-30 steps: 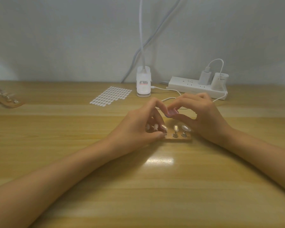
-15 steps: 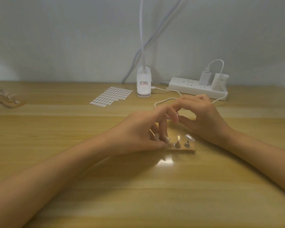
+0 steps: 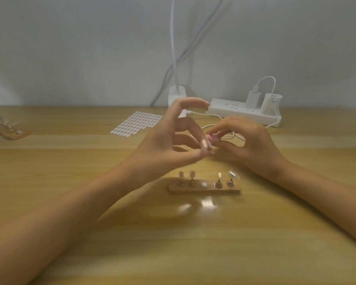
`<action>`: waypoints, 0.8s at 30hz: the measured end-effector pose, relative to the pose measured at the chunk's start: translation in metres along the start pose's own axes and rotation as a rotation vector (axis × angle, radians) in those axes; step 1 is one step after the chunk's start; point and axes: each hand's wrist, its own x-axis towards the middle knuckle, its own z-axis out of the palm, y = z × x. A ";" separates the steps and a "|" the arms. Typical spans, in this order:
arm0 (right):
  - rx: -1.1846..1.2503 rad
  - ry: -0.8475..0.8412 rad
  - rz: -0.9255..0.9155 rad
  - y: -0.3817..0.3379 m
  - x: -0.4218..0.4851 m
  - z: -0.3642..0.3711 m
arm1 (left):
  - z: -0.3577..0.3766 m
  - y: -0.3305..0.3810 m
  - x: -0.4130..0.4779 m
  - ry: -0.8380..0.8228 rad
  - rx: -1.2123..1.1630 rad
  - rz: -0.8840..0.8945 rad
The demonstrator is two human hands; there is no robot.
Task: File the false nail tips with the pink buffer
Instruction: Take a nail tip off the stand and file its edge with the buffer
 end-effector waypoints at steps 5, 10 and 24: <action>0.131 0.055 0.145 -0.007 0.003 0.000 | 0.011 -0.022 0.008 0.178 -0.142 -0.171; 0.170 0.025 0.137 -0.011 0.002 0.007 | 0.010 -0.037 0.012 0.231 -0.090 -0.218; 0.055 0.021 -0.061 -0.015 0.005 0.011 | 0.010 -0.036 0.008 0.278 0.083 -0.138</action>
